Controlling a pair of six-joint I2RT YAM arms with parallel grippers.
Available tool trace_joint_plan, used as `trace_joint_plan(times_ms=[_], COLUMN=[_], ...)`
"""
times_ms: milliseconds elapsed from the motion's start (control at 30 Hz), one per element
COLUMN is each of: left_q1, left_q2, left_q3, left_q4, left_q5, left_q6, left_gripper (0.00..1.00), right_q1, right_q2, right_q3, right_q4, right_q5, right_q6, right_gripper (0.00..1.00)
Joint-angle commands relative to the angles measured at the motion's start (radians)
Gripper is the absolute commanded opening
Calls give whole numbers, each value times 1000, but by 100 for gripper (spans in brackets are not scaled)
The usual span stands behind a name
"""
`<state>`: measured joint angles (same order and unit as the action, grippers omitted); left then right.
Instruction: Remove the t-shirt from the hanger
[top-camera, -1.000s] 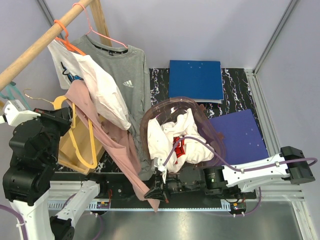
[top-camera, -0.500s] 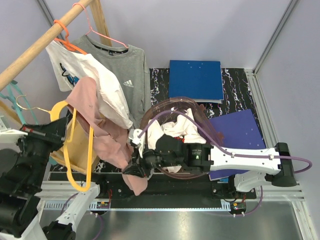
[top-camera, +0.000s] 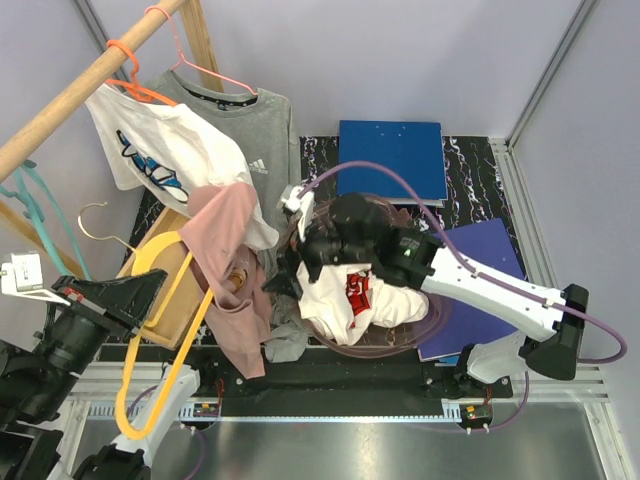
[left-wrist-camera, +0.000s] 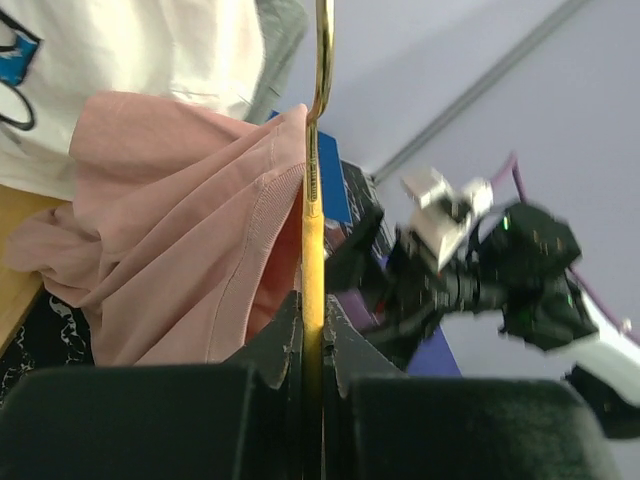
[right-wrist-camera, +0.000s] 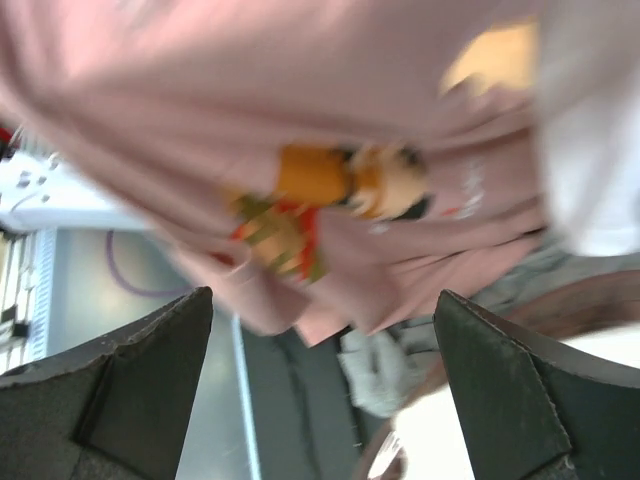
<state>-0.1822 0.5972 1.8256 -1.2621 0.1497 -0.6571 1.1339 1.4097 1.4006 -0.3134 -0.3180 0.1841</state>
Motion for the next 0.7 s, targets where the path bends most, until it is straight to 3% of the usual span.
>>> trace_joint_plan(times_ms=[0,167,233,400,667], left_q1=[-20,-57,-69,-77,-88], left_q2=[-11,-13,-8,-5,-20], left_q3=[43,46,47,41,26], left_q4=[81,116,145,167,167], left_q5=[215,289,324,386,393], left_q6=[51,40,37,33,34], left_gripper=[0,0,0,0,0], right_q1=[-144,-174,-177,-177,-175], right_q2=[-41,-72,-97,-186,-221], right_q3=[69,58,23,-130,-238], right_q4=[-27,-1,81,365,508], right_q5=[-93,-122,-118,-156,-187], right_q6=[-92,-214,-247,-235,-160], right_gripper=[100,100,100,100,95])
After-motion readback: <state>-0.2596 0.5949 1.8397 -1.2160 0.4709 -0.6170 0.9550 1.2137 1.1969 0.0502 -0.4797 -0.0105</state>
